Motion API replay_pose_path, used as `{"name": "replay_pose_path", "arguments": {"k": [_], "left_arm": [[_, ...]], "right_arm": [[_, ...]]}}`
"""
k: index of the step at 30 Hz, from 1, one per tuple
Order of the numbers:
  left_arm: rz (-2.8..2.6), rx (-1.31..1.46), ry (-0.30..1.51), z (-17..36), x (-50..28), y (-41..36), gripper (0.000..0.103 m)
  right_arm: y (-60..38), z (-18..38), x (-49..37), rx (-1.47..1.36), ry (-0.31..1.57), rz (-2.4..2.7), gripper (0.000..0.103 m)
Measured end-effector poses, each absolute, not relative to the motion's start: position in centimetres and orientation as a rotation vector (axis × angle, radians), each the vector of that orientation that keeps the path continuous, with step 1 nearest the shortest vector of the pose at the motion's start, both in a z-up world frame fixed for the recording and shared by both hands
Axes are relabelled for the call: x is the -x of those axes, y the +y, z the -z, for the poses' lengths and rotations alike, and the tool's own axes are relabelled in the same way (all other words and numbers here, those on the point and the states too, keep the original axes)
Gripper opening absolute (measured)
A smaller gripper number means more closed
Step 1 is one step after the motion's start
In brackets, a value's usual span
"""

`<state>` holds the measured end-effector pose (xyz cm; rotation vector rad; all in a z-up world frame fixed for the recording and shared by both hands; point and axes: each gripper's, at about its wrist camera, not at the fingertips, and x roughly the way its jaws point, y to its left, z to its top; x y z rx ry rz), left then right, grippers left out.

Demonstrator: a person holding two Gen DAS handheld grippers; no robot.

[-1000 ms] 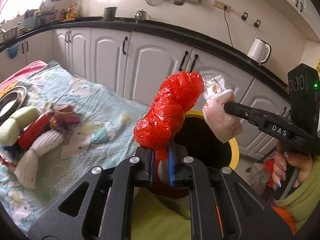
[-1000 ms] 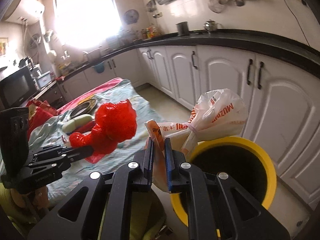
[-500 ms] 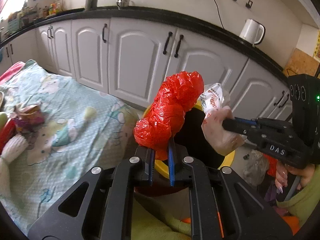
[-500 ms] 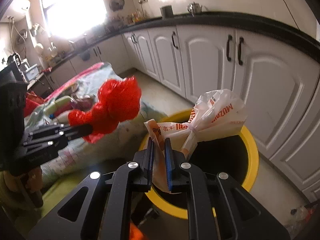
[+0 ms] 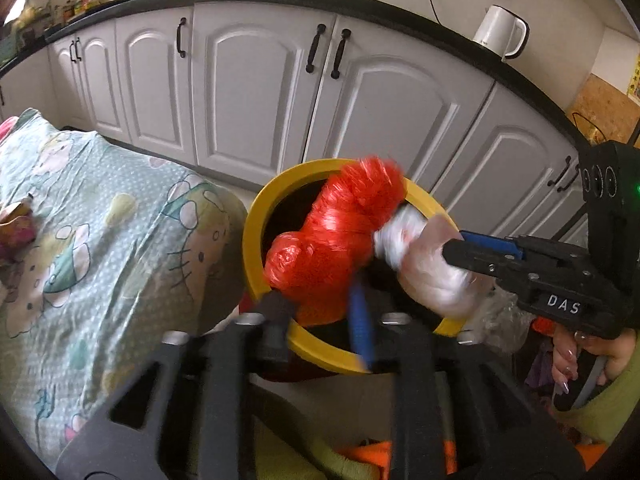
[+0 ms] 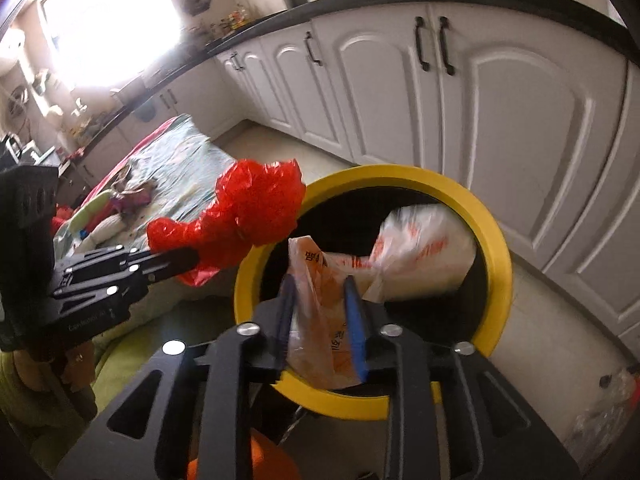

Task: Collect trash
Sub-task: 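Open both tools to drop the bags into the bin, then move both open tools back over the trash pile on the bed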

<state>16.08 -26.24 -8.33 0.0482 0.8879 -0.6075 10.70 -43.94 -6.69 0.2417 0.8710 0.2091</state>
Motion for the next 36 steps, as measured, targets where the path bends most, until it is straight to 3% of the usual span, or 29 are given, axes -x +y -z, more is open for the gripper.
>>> {"name": "replay_pose_path", "arguments": {"k": [7,10,16,22,36], "left_arm": [[0.561,0.009,0.853,7.7,-16.3,-24.4,0.053],[0.531,0.037,0.828,6.9,-16.1,-23.3,0.065],[0.493,0.073,0.763,5.2,-15.4,-20.9,0.092],[0.421,0.099,0.691,3.3,-14.5,-17.8,0.092],[0.265,0.126,0.595,0.9,-13.0,-11.0,0.092]], "right_arm": [[-45.0,5.6,-10.5,-0.251,0.816,-0.132,0.045],[-44.5,4.9,-10.3,-0.228,0.784,-0.121,0.046],[-42.0,2.7,-9.7,-0.160,0.698,-0.136,0.058],[-39.1,0.8,-9.3,-0.086,0.632,-0.179,0.071],[-32.6,-2.4,-9.4,0.025,0.564,-0.306,0.075]]}}
